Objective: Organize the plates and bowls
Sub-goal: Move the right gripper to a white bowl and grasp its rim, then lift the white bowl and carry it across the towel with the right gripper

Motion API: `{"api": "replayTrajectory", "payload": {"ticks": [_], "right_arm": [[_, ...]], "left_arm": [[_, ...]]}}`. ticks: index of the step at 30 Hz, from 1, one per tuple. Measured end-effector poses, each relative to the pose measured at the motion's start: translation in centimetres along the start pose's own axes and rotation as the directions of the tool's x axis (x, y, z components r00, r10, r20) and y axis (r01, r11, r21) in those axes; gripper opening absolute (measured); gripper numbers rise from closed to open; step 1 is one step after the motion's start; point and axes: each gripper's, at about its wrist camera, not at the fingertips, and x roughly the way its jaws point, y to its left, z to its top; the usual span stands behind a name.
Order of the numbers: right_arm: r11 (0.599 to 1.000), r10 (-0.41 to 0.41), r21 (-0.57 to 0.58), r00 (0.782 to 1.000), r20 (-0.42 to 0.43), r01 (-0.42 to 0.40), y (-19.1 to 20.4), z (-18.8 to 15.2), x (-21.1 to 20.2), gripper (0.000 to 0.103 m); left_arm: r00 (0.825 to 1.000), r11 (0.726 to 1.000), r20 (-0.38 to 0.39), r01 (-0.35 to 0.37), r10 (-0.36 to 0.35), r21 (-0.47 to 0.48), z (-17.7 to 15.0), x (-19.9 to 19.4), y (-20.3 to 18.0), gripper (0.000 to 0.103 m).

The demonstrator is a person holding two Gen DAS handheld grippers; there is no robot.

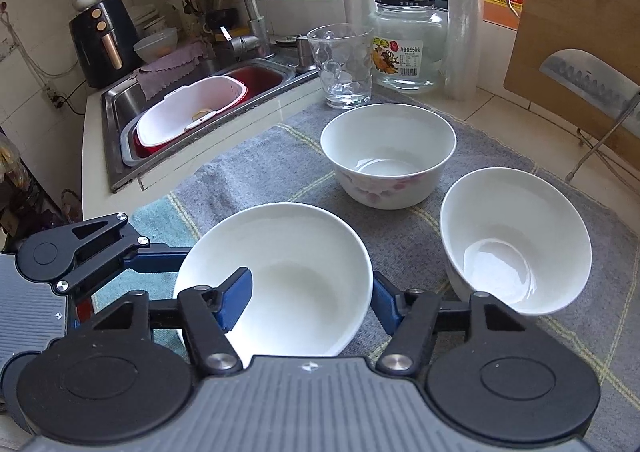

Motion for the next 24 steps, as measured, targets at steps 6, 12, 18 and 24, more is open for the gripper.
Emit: {"api": "replayTrajectory", "payload": {"ticks": [6, 12, 18, 24], "right_arm": [[0.999, 0.032, 0.026, 0.999, 0.003, -0.033, -0.6, 0.2, 0.4, 0.069], [0.997, 0.062, 0.051, 0.998, -0.004, -0.062, -1.0, 0.3, 0.4, 0.069], [0.993, 0.086, 0.084, 0.996, -0.002, -0.085, -1.3, 0.4, -0.4, 0.069], [0.988, 0.095, 0.122, 0.995, 0.020, -0.097, -1.6, -0.2, -1.9, 0.072]], "left_arm": [[1.000, 1.000, -0.003, 0.006, -0.006, 0.007, 0.0, 0.1, 0.1, 0.085], [1.000, 1.000, -0.012, 0.010, -0.009, 0.011, 0.0, 0.1, 0.1, 0.085], [1.000, 0.999, -0.027, 0.013, -0.013, 0.032, 0.3, -0.1, -0.3, 0.085], [0.998, 0.998, -0.038, 0.043, -0.041, 0.051, 1.3, -0.9, -0.9, 0.085]]}}
